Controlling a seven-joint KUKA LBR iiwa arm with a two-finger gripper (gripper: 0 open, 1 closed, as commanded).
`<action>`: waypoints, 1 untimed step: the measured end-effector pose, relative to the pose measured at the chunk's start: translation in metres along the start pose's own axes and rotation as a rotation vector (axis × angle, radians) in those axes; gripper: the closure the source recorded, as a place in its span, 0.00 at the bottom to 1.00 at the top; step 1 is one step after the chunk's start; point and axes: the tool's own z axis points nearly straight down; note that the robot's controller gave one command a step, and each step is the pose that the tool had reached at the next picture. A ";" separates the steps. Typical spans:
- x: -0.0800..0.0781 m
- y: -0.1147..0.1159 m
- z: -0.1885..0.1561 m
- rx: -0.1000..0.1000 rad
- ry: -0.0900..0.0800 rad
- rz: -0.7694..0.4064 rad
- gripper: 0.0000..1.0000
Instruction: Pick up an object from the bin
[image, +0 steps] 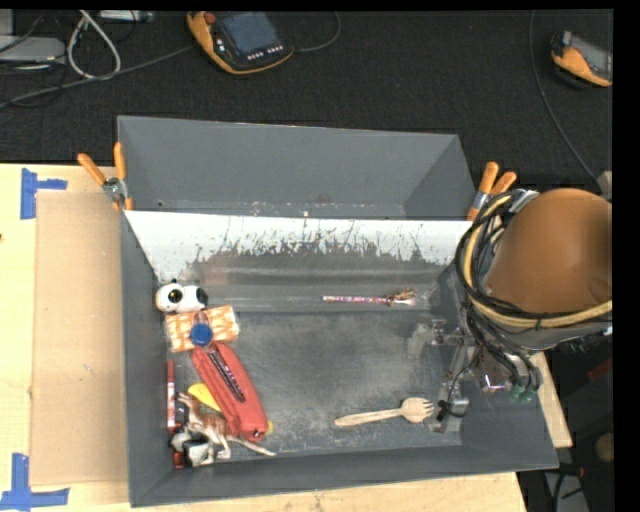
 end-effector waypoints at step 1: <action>-0.001 0.000 -0.003 0.001 -0.008 -0.002 0.00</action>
Offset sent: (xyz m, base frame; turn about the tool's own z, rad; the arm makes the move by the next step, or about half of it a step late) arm 0.0038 -0.0018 -0.0877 -0.2038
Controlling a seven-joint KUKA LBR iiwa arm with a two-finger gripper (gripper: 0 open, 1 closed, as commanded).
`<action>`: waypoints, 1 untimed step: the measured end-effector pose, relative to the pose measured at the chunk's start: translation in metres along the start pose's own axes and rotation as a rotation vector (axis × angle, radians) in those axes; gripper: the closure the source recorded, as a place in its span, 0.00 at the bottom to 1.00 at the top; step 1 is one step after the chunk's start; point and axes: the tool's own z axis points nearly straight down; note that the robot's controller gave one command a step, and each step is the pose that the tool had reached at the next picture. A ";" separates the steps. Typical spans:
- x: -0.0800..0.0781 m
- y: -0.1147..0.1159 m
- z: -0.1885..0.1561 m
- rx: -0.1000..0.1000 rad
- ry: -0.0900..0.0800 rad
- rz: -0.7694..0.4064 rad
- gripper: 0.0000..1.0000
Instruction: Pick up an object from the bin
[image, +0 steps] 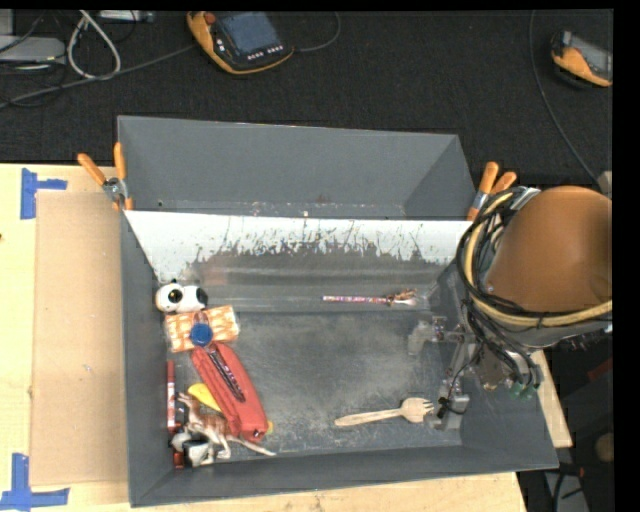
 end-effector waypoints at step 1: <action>-0.002 -0.001 0.055 0.000 -0.001 -0.124 0.00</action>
Offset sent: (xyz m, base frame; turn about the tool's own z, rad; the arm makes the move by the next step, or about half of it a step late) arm 0.0078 0.0144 -0.1038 -0.0845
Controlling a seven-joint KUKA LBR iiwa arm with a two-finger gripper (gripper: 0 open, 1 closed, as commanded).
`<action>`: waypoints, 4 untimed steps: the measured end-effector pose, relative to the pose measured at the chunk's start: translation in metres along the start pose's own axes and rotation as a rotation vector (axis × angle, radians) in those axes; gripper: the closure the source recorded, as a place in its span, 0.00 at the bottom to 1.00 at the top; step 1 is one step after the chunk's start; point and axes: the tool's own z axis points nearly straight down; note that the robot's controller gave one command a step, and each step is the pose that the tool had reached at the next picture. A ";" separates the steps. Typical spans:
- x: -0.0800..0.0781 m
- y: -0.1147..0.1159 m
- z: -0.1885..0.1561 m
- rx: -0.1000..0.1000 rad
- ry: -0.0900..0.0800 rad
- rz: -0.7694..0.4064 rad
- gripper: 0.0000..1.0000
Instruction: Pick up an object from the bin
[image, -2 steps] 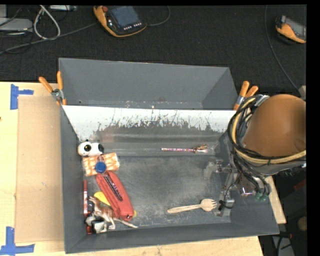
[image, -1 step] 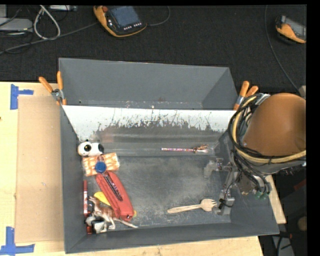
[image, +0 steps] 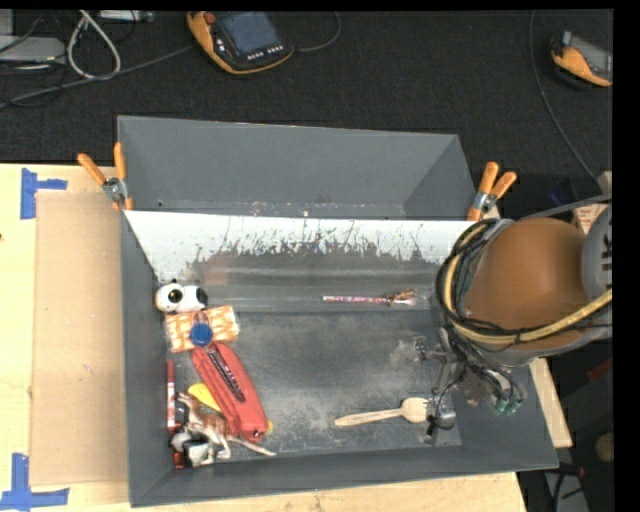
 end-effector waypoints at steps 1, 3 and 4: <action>-0.007 0.016 0.053 -0.002 0.001 0.039 0.00; -0.006 -0.016 0.110 -0.004 -0.012 0.148 0.00; -0.011 -0.037 0.109 0.000 -0.006 0.278 0.00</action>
Offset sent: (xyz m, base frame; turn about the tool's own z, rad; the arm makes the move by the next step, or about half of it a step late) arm 0.0251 -0.0486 -0.0729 0.1141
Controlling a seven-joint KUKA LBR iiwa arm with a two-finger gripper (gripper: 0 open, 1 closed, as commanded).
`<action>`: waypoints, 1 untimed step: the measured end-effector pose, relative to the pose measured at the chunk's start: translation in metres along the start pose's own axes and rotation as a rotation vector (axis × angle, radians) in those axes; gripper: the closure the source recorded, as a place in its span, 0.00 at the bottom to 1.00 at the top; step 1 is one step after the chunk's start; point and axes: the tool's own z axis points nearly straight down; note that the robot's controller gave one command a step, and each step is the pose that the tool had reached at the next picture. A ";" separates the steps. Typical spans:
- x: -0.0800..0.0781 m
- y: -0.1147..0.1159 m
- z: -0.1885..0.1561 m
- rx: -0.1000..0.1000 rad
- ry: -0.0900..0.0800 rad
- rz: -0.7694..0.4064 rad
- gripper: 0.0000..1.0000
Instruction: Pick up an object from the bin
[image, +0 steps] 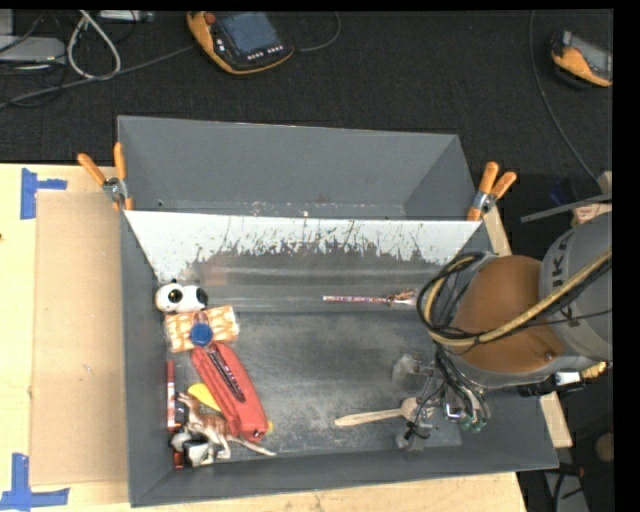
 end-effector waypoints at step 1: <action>0.002 0.003 0.001 -0.002 0.001 -0.037 0.00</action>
Offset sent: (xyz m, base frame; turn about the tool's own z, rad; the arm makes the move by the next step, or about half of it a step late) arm 0.0019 -0.0241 0.0002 0.1114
